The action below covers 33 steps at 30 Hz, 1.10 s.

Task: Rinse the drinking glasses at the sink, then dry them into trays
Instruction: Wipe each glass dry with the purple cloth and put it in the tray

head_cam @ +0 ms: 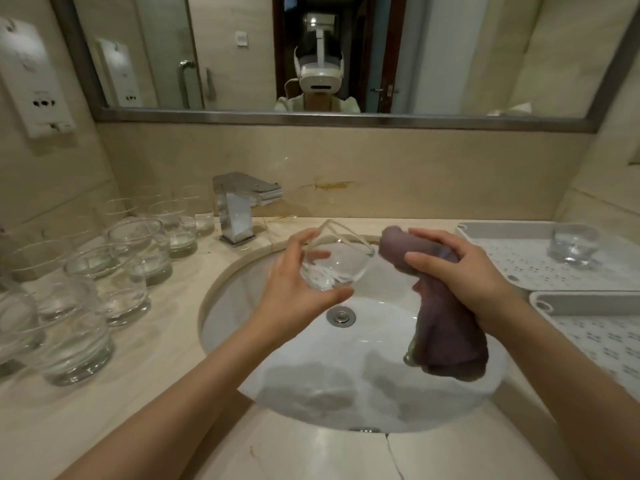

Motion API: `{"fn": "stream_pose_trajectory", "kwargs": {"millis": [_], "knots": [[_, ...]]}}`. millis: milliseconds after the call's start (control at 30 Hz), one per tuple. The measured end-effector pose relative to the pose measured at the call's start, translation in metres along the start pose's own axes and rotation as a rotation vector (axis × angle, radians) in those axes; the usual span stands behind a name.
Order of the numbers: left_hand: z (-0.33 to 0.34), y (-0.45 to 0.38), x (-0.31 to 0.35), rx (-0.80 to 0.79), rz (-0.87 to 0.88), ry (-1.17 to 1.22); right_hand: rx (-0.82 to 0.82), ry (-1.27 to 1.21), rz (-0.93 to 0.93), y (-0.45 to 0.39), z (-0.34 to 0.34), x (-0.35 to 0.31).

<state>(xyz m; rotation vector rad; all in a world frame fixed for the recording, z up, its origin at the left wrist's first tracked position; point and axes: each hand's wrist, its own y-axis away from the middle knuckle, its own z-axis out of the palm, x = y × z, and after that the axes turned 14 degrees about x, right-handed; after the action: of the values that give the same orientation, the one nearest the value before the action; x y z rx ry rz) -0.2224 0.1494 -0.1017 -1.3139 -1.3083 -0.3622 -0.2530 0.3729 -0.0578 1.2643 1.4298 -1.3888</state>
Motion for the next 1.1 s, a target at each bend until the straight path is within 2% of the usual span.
{"fn": "stream_pose_trajectory", "kwargs": {"millis": [67, 133, 267, 400, 633, 767, 933, 1100], "knots": [[0.014, -0.005, 0.015, -0.091, -0.064, 0.084, 0.024, 0.215, -0.111, 0.001, -0.013, -0.010], [0.034, -0.014, 0.035, -0.171, -0.042, 0.072, 0.061, 0.401, -0.212, -0.001, -0.037, -0.027], [0.089, -0.033, 0.077, -0.240, -0.042, 0.115, 0.210, 0.549, -0.261, -0.009, -0.098, -0.059], [0.157, -0.048, 0.117, -0.338, -0.038, 0.183, 0.336, 0.634, -0.222, -0.024, -0.153, -0.067], [0.256, -0.050, 0.127, -0.427, 0.078, -0.066, 0.409, 0.820, -0.034, -0.051, -0.212, -0.033], [0.283, -0.044, 0.114, -0.520, 0.044, -0.104, 0.396, 0.924, 0.020, -0.059, -0.218, -0.003], [0.300, -0.047, 0.104, -0.531, 0.053, -0.242, 0.401, 0.957, 0.065, -0.067, -0.219, 0.016], [0.312, -0.054, 0.105, -0.508, -0.056, -0.238, 0.402, 0.961, 0.079, -0.076, -0.213, 0.024]]}}
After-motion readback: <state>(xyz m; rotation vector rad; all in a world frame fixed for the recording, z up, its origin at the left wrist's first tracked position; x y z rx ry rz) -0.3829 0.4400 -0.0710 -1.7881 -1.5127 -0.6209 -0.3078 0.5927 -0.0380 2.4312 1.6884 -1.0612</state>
